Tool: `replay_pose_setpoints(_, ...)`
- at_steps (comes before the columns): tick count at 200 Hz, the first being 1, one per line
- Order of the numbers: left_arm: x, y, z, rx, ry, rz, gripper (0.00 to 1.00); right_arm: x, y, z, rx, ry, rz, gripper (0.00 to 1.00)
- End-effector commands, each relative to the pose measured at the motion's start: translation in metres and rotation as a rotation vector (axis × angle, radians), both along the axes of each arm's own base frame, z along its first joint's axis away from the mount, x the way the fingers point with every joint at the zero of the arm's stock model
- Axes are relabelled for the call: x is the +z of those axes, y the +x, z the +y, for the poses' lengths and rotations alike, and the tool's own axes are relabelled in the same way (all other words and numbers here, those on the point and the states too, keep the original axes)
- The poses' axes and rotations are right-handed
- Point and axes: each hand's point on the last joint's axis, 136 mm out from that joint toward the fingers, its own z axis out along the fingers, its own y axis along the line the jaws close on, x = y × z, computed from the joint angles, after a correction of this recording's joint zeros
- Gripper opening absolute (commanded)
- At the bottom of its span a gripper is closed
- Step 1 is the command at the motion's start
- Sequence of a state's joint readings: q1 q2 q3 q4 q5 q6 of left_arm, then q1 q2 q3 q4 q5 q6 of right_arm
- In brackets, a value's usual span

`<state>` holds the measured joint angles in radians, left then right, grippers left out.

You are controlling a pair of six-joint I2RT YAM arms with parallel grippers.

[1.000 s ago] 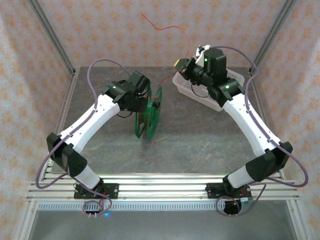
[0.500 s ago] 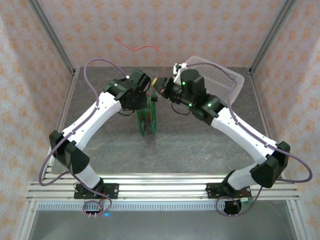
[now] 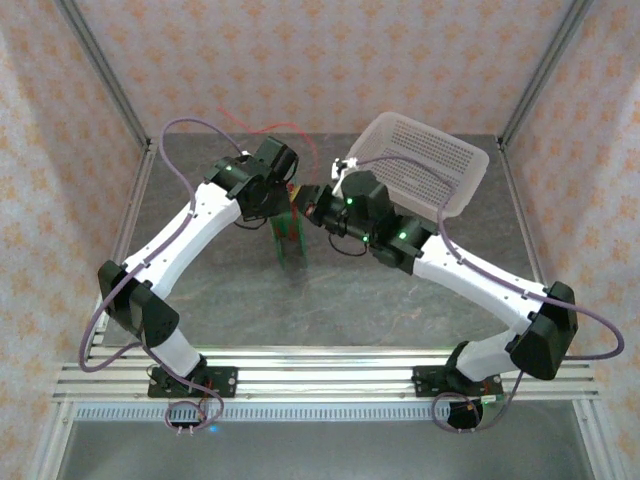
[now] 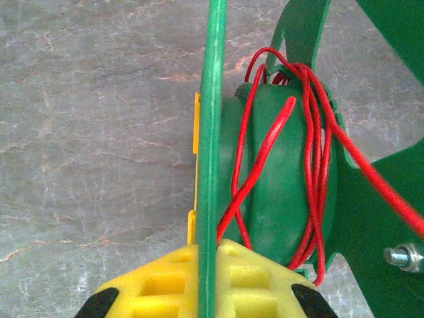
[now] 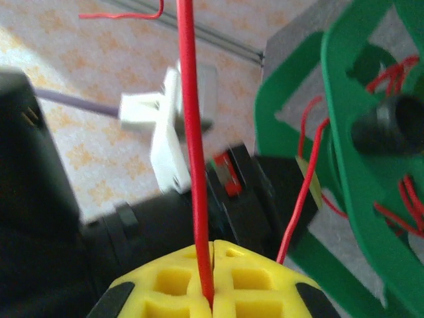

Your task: Wrap the cables

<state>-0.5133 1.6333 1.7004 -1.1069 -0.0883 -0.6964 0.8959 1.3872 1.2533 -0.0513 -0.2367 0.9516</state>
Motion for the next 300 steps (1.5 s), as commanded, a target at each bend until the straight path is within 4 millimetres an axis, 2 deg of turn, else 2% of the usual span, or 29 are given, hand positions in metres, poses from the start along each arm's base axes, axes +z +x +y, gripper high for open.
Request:
replay_pose_setpoints(1, 0.017, 0.015, 0.017, 0.114, -0.011, -0.104, 0.0, 0.002, -0.021, 0.005, 0.007, 0.078, 0.026, 0.0)
replay_pose_setpoints(32, 0.018, 0.018, 0.027, 0.171, -0.026, -0.121, 0.0, -0.03, -0.037, -0.001, -0.026, 0.047, 0.067, 0.0)
replay_pose_setpoints(73, 0.018, 0.023, 0.029, 0.226, -0.072, -0.137, 0.0, -0.084, -0.041, -0.025, -0.126, 0.02, 0.144, 0.0)
replay_pose_setpoints(97, 0.018, 0.025, 0.031, 0.255, -0.088, -0.147, 0.0, -0.104, -0.039, -0.035, -0.17, 0.01, 0.162, 0.0)
replay_pose_setpoints(118, 0.018, 0.027, 0.032, 0.279, -0.1, -0.156, 0.0, -0.114, -0.037, -0.033, -0.18, 0.004, 0.176, 0.0)
replay_pose_setpoints(158, 0.019, 0.031, 0.031, 0.3, -0.138, -0.168, 0.0, -0.149, -0.033, -0.033, -0.21, -0.075, 0.21, 0.0)
replay_pose_setpoints(177, 0.021, 0.032, 0.029, 0.301, -0.165, -0.18, 0.0, -0.159, -0.032, -0.033, -0.215, -0.098, 0.217, 0.0)
replay_pose_setpoints(193, 0.029, 0.033, 0.025, 0.285, -0.199, -0.199, 0.0, -0.15, -0.031, -0.032, -0.206, -0.107, 0.189, 0.0)
replay_pose_setpoints(249, 0.085, 0.028, 0.009, 0.193, -0.33, -0.291, 0.0, -0.094, -0.027, -0.024, -0.143, -0.123, 0.027, 0.0)
replay_pose_setpoints(280, 0.108, 0.022, 0.007, 0.18, -0.398, -0.347, 0.0, -0.085, -0.029, -0.032, -0.143, -0.131, -0.019, 0.0)
replay_pose_setpoints(300, 0.114, 0.019, 0.004, 0.17, -0.411, -0.359, 0.0, -0.081, -0.031, -0.035, -0.14, -0.125, -0.037, 0.0)
